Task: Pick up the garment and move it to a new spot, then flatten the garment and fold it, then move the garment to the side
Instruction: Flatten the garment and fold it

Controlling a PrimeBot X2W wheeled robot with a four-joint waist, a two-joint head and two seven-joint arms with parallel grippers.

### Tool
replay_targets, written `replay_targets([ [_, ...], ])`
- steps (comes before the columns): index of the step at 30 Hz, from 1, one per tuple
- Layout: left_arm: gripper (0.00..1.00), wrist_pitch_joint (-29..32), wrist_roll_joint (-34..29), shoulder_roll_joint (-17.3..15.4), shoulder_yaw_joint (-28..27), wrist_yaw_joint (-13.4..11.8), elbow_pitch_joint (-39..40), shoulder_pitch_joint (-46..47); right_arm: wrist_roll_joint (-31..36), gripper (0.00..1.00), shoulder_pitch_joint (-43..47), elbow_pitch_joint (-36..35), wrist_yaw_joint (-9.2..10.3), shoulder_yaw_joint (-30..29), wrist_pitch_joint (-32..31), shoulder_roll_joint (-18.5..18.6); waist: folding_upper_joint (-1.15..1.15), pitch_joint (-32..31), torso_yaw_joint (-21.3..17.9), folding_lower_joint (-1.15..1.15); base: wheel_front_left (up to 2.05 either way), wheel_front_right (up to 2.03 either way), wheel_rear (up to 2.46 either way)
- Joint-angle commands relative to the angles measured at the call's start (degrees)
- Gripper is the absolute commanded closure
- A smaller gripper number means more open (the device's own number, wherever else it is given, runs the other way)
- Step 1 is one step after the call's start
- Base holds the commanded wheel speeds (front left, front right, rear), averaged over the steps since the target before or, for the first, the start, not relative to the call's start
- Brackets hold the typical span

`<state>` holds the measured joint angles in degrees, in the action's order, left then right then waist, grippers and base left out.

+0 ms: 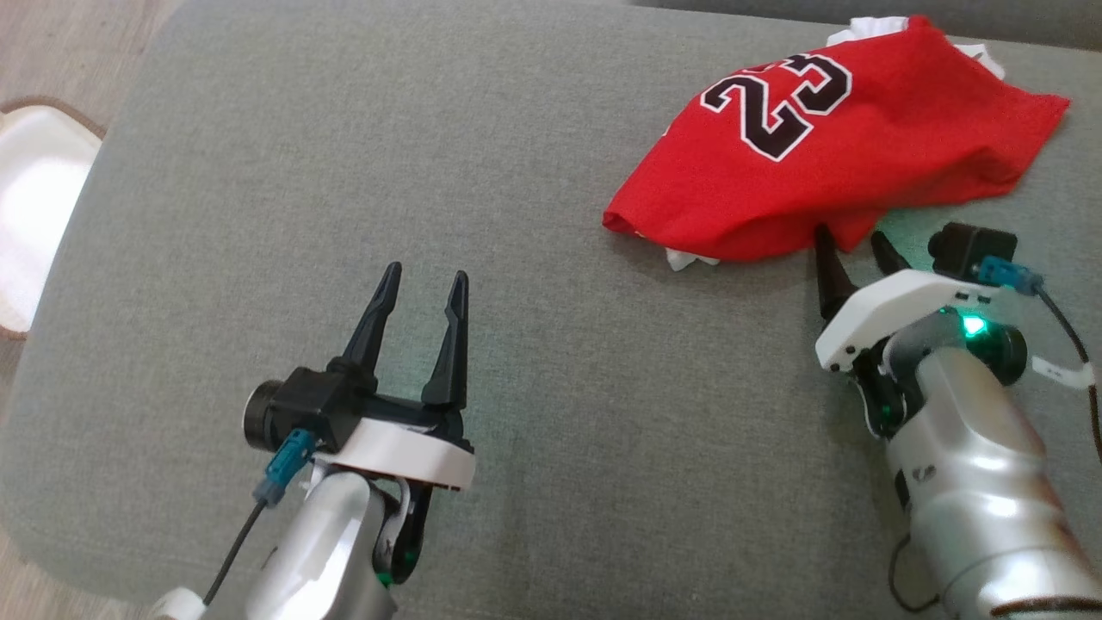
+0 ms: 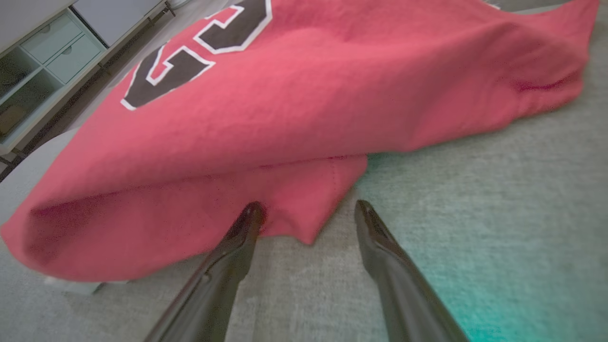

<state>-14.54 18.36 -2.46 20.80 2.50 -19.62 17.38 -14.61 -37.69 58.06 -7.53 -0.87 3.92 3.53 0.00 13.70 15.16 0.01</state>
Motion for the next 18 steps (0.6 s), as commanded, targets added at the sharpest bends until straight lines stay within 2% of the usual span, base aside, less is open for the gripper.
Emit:
replay_targets([
  [1,0.00,-0.5,0.3,-0.4,-1.4,-0.3,1.6,2.1,0.5,0.11,-1.9,-0.2,0.04,1.0,0.4,-0.6,0.00,0.3,0.3,-0.01,0.00,0.00,0.00],
  [2,0.00,-0.5,0.3,-0.4,-1.3,-0.4,1.6,2.1,0.6,0.92,-2.4,0.8,0.04,1.0,0.7,-0.6,0.00,0.4,0.3,-0.01,0.00,0.00,0.00],
  [3,0.00,-0.5,0.3,-0.4,-1.2,-0.4,1.6,2.1,0.8,1.00,-2.9,1.6,0.04,1.1,1.1,-0.6,0.00,0.4,0.3,-0.01,0.00,0.00,0.00],
  [10,0.00,-0.5,0.1,-0.4,-2.0,-0.8,1.1,1.9,1.2,1.00,-3.8,4.8,0.04,3.7,5.1,-0.7,0.00,-1.0,-1.8,-0.01,0.00,0.00,0.00],
  [18,0.00,-0.5,-0.8,-0.4,-4.0,-0.7,1.2,0.2,0.3,1.00,0.3,4.0,0.04,4.4,7.4,0.0,0.00,-5.0,-7.6,-0.01,0.00,0.00,0.00],
])
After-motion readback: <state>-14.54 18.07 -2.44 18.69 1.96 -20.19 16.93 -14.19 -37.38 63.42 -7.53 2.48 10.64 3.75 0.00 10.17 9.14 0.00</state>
